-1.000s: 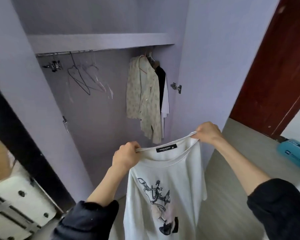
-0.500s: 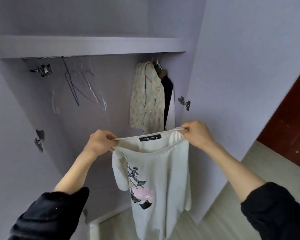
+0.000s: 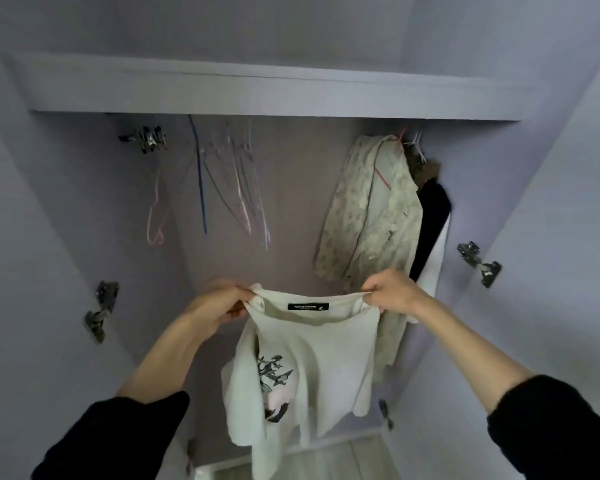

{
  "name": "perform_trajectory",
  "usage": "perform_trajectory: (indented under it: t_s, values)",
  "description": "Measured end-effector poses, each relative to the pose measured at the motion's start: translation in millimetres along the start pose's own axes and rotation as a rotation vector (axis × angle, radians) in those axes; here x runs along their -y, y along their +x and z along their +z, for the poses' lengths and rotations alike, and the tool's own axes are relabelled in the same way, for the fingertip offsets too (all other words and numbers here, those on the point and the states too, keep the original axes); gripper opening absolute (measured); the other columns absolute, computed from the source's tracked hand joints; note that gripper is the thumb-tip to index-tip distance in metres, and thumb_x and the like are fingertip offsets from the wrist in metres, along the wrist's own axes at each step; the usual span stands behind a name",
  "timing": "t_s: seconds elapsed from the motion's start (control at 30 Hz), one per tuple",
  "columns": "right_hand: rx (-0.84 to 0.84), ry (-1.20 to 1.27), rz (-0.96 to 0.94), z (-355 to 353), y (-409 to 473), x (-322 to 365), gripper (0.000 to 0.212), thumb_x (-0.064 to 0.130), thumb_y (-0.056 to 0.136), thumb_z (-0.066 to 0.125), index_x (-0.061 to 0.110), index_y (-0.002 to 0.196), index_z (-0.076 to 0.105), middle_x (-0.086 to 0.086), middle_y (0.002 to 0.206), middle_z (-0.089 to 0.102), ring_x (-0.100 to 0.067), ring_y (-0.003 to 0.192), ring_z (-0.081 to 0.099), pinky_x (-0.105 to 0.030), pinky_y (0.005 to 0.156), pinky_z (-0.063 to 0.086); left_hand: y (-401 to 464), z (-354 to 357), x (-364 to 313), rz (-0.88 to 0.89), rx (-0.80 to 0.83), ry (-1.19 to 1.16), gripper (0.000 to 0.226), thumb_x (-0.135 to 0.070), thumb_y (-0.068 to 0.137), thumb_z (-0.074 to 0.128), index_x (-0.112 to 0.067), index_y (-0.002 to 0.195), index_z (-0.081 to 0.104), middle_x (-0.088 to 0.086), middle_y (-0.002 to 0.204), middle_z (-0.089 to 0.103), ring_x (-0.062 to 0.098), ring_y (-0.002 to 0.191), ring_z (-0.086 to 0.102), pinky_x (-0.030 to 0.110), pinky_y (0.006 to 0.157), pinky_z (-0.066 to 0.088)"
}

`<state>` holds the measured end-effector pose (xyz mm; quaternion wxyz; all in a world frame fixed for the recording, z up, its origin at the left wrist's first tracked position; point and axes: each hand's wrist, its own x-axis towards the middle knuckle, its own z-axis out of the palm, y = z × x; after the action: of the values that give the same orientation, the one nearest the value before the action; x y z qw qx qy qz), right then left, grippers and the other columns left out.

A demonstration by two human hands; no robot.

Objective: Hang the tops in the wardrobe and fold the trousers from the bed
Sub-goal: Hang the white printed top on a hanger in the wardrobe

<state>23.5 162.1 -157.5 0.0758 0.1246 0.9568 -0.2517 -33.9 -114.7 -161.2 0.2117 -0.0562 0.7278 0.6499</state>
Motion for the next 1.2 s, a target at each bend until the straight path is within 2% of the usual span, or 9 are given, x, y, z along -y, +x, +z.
perform_trajectory:
  t_s: [0.13, 0.27, 0.33, 0.43, 0.6, 0.87, 1.03, 1.1, 1.2]
  values:
    - [0.128, -0.057, -0.028, 10, 50, 19, 0.013, 0.012, 0.083, 0.058, 0.013, 0.088, 0.07, 0.001, 0.075, 0.065, -0.009, 0.065, 0.061, -0.013, 0.054, 0.041, 13, -6, -15, 0.007, -0.021, -0.071, 0.014, 0.008, 0.087, 0.052, -0.002, 0.079, 0.06, 0.007, 0.071, 0.058, 0.014, 0.063, 0.052, 0.019, 0.056, 0.045]
    - [0.253, -0.027, -0.088, 19, 91, 47, 0.013, 0.011, 0.086, 0.059, 0.008, 0.074, 0.064, 0.001, 0.069, 0.058, -0.011, 0.069, 0.057, -0.012, 0.049, 0.038, 23, -13, -38, 0.061, -0.055, -0.08, 0.018, 0.006, 0.089, 0.049, -0.003, 0.079, 0.06, 0.009, 0.074, 0.059, 0.016, 0.068, 0.055, 0.021, 0.064, 0.047]
    - [0.281, 0.092, -0.09, 21, 108, 63, 0.01, 0.015, 0.089, 0.059, 0.012, 0.093, 0.067, -0.003, 0.086, 0.065, -0.013, 0.082, 0.055, -0.017, 0.056, 0.038, 27, -18, -47, 0.077, -0.081, -0.064, 0.015, 0.005, 0.09, 0.048, -0.004, 0.086, 0.059, 0.009, 0.081, 0.061, 0.016, 0.075, 0.058, 0.023, 0.073, 0.047]
    - [0.151, 0.421, -0.068, 24, 138, 91, 0.028, 0.025, 0.095, 0.051, 0.005, 0.109, 0.063, -0.017, 0.113, 0.066, -0.017, 0.083, 0.056, -0.024, 0.064, 0.041, 33, -27, -55, 0.105, -0.118, -0.048, 0.016, 0.005, 0.09, 0.048, -0.006, 0.089, 0.059, 0.01, 0.087, 0.063, 0.018, 0.081, 0.061, 0.025, 0.078, 0.049]
    - [0.068, 0.646, -0.075, 25, 175, 141, 0.046, 0.05, 0.089, 0.053, 0.011, 0.113, 0.055, -0.008, 0.114, 0.058, -0.026, 0.103, 0.058, -0.032, 0.07, 0.051, 35, -37, -55, 0.095, -0.189, -0.065, 0.019, 0.005, 0.09, 0.048, -0.007, 0.084, 0.06, 0.01, 0.086, 0.065, 0.017, 0.08, 0.063, 0.021, 0.071, 0.053]
    - [-0.127, 0.522, -0.121, 43, 193, 149, 0.007, 0.014, 0.083, 0.066, 0.009, 0.079, 0.063, -0.017, 0.089, 0.069, -0.033, 0.084, 0.067, -0.043, 0.082, 0.054, 33, -49, -52, 0.073, -0.319, -0.095, 0.016, 0.007, 0.089, 0.049, -0.003, 0.089, 0.061, 0.014, 0.089, 0.065, 0.021, 0.082, 0.063, 0.026, 0.075, 0.053]
    - [0.012, 0.87, -0.063, 38, 194, 142, 0.021, -0.008, 0.087, 0.046, 0.007, 0.076, 0.056, -0.021, 0.08, 0.065, -0.023, 0.055, 0.06, -0.031, 0.055, 0.056, 35, -37, -50, 0.057, -0.315, -0.09, 0.018, 0.008, 0.088, 0.049, 0.002, 0.099, 0.062, 0.018, 0.095, 0.065, 0.024, 0.085, 0.064, 0.028, 0.078, 0.053]
    - [0.125, 1.02, -0.054, 32, 190, 144, 0.022, -0.009, 0.09, 0.04, 0.01, 0.094, 0.052, -0.015, 0.077, 0.064, -0.017, 0.051, 0.058, -0.022, 0.045, 0.05, 35, -33, -50, 0.052, -0.309, -0.082, 0.019, 0.009, 0.087, 0.05, 0.002, 0.1, 0.062, 0.019, 0.096, 0.065, 0.024, 0.085, 0.064, 0.028, 0.079, 0.052]
    - [0.05, 1.12, -0.032, 17, 192, 142, 0.025, -0.002, 0.093, 0.036, 0.008, 0.103, 0.056, -0.005, 0.063, 0.052, -0.009, 0.039, 0.039, -0.015, 0.033, 0.03, 34, -26, -52, 0.069, -0.313, -0.08, 0.017, 0.008, 0.087, 0.05, 0.001, 0.096, 0.063, 0.019, 0.095, 0.066, 0.023, 0.084, 0.064, 0.028, 0.078, 0.052]
